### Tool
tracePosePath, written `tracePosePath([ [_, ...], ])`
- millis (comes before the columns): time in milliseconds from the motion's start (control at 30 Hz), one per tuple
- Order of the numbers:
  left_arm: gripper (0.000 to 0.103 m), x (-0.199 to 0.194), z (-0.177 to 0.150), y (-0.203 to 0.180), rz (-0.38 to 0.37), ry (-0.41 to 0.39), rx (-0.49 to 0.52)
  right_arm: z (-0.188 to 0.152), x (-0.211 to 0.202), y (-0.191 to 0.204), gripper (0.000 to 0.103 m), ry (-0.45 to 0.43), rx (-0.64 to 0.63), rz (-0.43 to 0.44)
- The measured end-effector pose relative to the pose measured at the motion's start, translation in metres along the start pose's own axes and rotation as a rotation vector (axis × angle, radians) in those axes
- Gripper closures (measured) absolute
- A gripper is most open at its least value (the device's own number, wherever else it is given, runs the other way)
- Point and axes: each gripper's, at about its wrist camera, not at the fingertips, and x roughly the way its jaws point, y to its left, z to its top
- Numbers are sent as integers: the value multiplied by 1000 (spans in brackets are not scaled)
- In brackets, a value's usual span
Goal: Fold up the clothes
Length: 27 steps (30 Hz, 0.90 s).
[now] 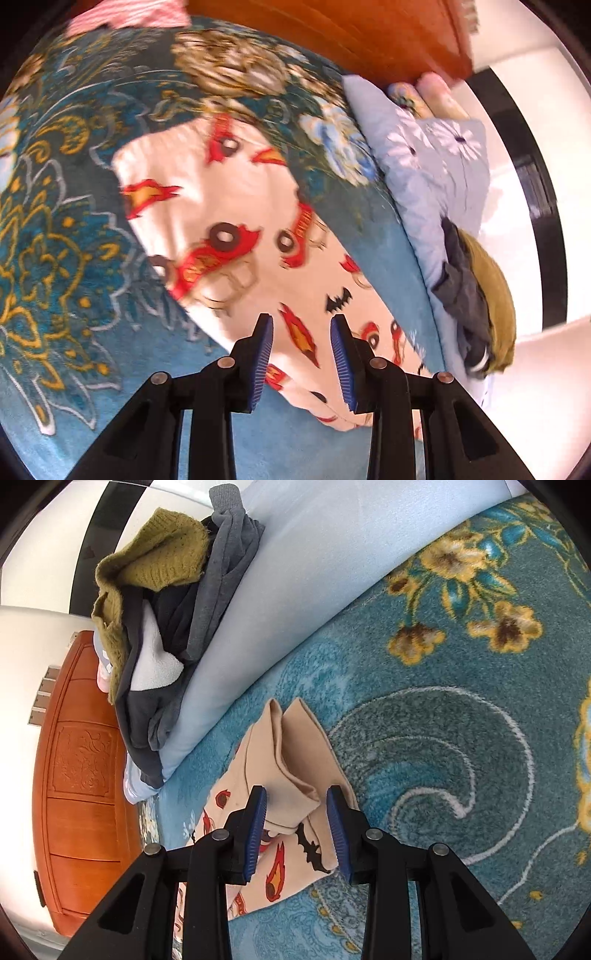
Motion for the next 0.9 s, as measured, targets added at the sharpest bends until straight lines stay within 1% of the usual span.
tracePosePath([
  [67, 67, 16, -6, -22, -22, 43, 81, -1, 2, 0, 67, -3, 8, 32],
  [133, 67, 33, -10, -32, -35, 86, 99, 0, 2, 0, 65, -4, 6, 63],
  [200, 67, 48, -14, -31, -25, 116, 74, 0, 1, 0, 66, -5, 9, 105],
  [267, 67, 57, -19, -27, -25, 134, 42, 0, -1, 3, 71, 1, -6, 146],
  [333, 67, 61, -24, -22, -27, 139, 17, -2, -2, 8, 76, 16, -36, 166],
  [433, 67, 58, -28, -17, -40, 134, -6, -2, 0, 14, 82, 36, -83, 151],
  [533, 66, 57, -27, -16, -31, 132, -5, -1, 5, 20, 96, 46, -114, 88],
  [567, 66, 57, -26, -17, -25, 135, 3, 0, 5, 22, 97, 48, -124, 65],
  [600, 66, 57, -26, -18, -19, 138, 12, 0, 6, 26, 97, 51, -126, 66],
  [633, 66, 57, -26, -19, -14, 140, 22, -3, 4, 30, 98, 49, -125, 88],
  [667, 66, 57, -26, -20, -10, 141, 30, -5, -1, 34, 98, 43, -122, 131],
  [733, 66, 57, -25, -19, -8, 142, 35, -4, -22, 42, 98, 16, -116, 244],
  [767, 66, 57, -25, -17, -10, 143, 30, -4, -34, 42, 98, 1, -119, 265],
  [800, 66, 57, -25, -16, -12, 142, 25, -3, -43, 41, 98, -10, -124, 266],
  [833, 66, 58, -25, -15, -15, 141, 19, -3, -47, 40, 98, -13, -134, 236],
  [900, 66, 60, -25, -14, -15, 140, 11, -2, -43, 24, 98, 25, -151, 88],
])
